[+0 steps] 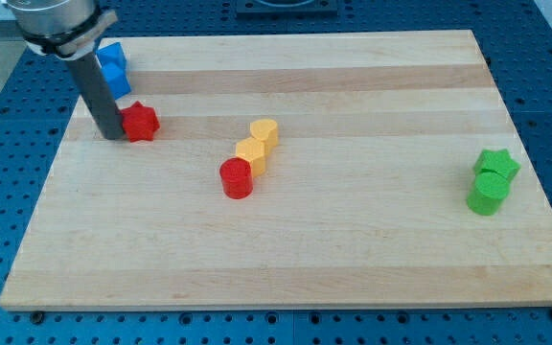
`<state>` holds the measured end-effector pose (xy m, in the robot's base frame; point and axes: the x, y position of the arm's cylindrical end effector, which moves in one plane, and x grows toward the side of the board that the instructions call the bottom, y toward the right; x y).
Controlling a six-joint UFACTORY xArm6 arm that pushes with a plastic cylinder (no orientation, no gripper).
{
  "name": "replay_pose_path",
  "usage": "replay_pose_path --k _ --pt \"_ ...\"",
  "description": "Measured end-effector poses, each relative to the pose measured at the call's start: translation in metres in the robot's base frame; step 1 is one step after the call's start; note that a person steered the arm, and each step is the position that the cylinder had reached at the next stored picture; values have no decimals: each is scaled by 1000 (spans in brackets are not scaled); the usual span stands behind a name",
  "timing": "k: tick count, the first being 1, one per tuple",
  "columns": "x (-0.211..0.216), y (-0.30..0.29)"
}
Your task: Slide the red star closer to the red circle
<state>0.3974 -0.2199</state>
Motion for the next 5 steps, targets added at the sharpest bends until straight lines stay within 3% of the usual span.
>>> replay_pose_path --k 2,4,5 --pt "11 17" --pt "14 0" --pt "-12 -3"
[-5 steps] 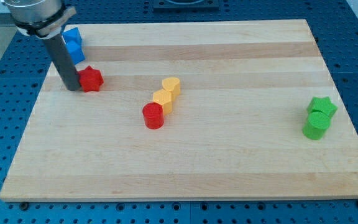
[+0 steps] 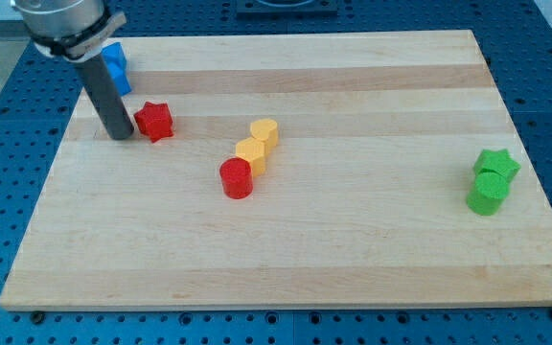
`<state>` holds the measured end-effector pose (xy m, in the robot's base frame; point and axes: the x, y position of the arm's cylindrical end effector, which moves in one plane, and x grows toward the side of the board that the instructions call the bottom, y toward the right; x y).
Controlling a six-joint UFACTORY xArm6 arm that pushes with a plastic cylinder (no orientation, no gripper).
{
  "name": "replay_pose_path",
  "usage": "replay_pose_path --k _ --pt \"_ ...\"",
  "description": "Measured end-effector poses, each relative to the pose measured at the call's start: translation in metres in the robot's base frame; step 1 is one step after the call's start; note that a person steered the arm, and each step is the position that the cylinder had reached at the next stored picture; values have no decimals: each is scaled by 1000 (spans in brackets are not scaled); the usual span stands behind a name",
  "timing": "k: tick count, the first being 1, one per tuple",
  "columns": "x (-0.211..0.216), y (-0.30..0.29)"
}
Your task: Slide the red star closer to the red circle
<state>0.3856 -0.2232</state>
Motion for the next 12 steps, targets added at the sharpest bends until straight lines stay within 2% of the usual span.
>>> replay_pose_path --k 1,2,3,5,7,9,11,12 --pt "-23 2" --pt "-26 36" --pt "-17 59" --pt "0 61" --pt "0 104" --pt "0 108" --pt "-48 80" --pt "-47 67"
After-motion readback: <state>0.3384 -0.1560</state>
